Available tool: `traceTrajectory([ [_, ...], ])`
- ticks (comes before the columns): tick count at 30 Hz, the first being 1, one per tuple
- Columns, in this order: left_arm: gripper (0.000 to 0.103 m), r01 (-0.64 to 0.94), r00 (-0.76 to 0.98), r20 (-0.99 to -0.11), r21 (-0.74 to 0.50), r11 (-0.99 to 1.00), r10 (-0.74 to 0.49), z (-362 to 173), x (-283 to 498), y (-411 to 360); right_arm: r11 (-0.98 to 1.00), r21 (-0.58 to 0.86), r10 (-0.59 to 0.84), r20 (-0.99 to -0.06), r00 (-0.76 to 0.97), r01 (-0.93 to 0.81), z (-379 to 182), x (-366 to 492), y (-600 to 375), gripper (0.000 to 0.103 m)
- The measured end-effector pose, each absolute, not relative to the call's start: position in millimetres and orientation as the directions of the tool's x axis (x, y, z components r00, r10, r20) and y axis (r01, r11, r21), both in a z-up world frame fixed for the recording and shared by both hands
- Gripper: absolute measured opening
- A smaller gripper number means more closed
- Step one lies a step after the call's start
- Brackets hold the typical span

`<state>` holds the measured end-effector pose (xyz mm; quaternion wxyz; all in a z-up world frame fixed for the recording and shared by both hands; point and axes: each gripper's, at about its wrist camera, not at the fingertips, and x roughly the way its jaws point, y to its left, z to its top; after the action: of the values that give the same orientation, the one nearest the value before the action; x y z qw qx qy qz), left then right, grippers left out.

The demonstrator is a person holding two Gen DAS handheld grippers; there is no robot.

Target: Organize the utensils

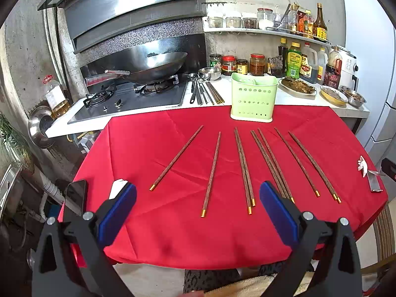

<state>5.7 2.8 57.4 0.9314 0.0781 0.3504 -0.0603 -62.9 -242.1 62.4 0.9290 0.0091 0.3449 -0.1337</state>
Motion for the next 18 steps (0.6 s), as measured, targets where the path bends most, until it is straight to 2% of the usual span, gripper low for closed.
traceTrajectory([
  [18,0.097,0.167,0.747,-0.663,0.104,0.98,-0.057,57.0,5.3,2.4,0.964,-0.077,-0.243,-0.646,0.723,0.255,62.0,-62.4,-241.3,0.097],
])
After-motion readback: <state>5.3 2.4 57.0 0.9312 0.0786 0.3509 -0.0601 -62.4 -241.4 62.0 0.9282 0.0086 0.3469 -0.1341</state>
